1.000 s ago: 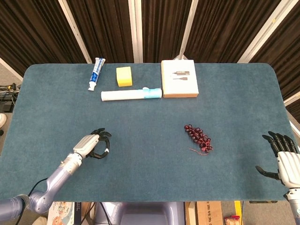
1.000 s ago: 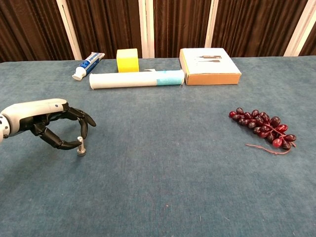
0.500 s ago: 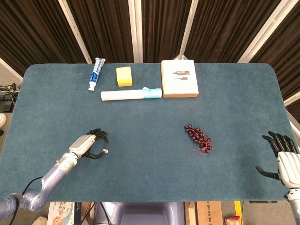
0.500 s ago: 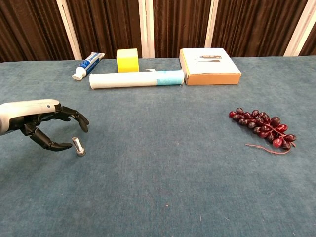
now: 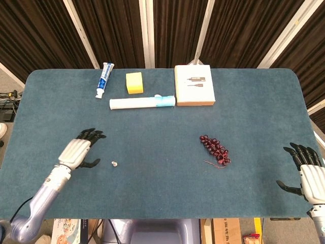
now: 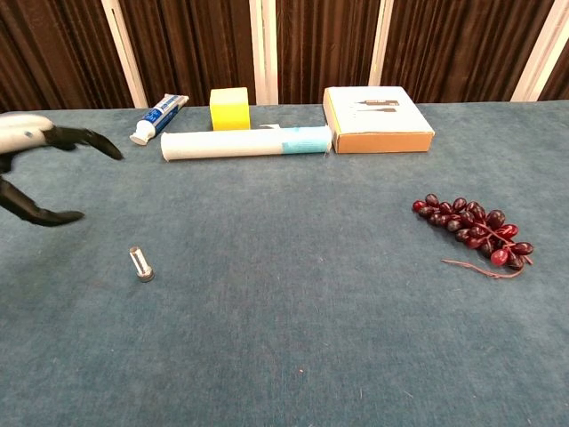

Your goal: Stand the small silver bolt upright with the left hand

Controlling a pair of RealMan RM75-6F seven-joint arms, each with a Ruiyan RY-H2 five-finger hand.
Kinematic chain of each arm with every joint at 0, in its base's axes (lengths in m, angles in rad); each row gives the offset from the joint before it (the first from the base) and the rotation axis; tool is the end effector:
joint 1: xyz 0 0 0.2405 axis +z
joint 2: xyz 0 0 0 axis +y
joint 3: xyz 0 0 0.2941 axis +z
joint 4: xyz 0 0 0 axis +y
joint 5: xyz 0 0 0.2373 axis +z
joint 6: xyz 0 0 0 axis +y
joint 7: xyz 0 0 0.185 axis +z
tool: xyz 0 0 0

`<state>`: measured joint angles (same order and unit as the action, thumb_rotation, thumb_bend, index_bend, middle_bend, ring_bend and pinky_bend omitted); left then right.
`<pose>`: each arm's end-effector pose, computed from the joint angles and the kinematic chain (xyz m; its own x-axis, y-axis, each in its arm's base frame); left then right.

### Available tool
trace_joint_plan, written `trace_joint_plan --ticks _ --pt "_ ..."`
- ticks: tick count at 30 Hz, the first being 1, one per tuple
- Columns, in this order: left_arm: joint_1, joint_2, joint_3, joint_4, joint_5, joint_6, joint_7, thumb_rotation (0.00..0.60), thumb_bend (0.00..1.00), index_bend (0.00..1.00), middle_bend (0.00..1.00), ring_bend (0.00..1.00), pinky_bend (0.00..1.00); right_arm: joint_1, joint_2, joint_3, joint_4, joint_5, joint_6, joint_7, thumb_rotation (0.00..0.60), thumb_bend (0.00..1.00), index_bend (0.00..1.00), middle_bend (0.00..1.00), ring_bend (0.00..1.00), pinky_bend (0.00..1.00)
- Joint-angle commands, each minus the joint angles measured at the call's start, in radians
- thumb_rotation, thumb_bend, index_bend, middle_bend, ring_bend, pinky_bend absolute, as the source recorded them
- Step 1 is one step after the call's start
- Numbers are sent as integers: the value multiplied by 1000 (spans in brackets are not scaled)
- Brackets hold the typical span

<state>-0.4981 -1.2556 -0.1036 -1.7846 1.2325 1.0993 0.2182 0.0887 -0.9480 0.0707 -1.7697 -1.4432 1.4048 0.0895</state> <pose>-0.2272 0.3379 0.0345 0.3301 0.2740 0.9033 0.9320 -0.2466 -0.2657 -0.3433 -0.2307 0.1884 0.3153 -0.0573 0.9472 -0.9475 0.0374 0.3177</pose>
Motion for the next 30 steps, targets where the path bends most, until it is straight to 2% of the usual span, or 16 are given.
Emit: trace_joint_plan --ticks 1,4,8,11,16,22,30 --pt "152 131 32 -272 -55 336 342 600 424 189 83 0 0 -2 1 -1 -2 -5 3 0 600 154 186 108 62 0" --pt "230 165 67 -302 24 464 353 600 424 184 84 0 0 -2 2 -3 -4 -13 7 -2 600 155 186 109 62 0" --pt "307 206 107 -275 117 541 239 600 424 175 83 0 0 -6 -8 1 -9 -13 26 -32 600 154 186 109 62 0" --pt "345 235 132 -240 155 556 131 600 424 160 75 0 0 -7 -13 0 -7 -32 38 -26 600 154 186 108 62 0" --pt "384 256 154 -184 191 563 24 600 424 143 72 0 0 -10 -14 -5 0 -55 50 -22 600 154 186 108 62 0" --pt "397 252 153 -135 190 535 -30 600 424 141 75 0 0 -12 -13 -6 -1 -66 59 -26 600 155 186 108 62 0" --pt "407 263 143 -126 184 519 -51 600 423 141 76 0 0 -13 -1 -12 -9 -80 61 -17 600 154 186 108 62 0"
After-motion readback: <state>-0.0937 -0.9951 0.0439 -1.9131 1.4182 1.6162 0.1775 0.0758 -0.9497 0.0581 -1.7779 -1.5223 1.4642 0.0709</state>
